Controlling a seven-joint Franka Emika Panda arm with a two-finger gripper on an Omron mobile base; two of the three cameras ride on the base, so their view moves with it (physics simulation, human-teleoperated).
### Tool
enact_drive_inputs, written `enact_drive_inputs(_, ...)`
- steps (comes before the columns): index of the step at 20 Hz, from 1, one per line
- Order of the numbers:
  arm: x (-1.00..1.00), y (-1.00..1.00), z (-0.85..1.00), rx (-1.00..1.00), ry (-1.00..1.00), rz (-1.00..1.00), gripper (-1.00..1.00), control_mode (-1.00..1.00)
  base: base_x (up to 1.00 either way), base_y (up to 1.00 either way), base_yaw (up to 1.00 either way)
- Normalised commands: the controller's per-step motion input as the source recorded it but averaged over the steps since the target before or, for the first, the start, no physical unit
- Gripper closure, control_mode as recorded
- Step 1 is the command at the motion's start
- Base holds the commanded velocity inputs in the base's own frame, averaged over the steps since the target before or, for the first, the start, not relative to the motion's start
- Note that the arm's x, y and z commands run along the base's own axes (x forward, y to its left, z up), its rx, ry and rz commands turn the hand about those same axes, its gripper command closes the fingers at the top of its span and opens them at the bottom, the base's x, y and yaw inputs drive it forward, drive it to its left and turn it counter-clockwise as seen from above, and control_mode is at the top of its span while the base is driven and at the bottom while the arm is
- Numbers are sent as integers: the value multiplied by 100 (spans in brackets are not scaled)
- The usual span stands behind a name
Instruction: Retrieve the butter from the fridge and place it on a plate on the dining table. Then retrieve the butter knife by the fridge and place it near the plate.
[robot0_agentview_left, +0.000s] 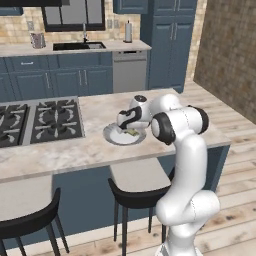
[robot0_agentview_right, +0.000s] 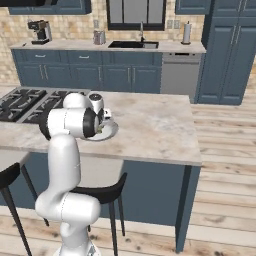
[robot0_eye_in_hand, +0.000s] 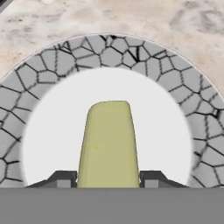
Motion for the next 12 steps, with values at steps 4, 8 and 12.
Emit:
enact_drive_inputs(4,14,0,0,0,0,0,-100,-100,0,0,0)
enact_drive_inputs(8,0,0,0,0,0,0,-100,-100,0,0,0)
enact_drive_inputs(12,0,0,6,0,0,0,-100,-100,0,0,0)
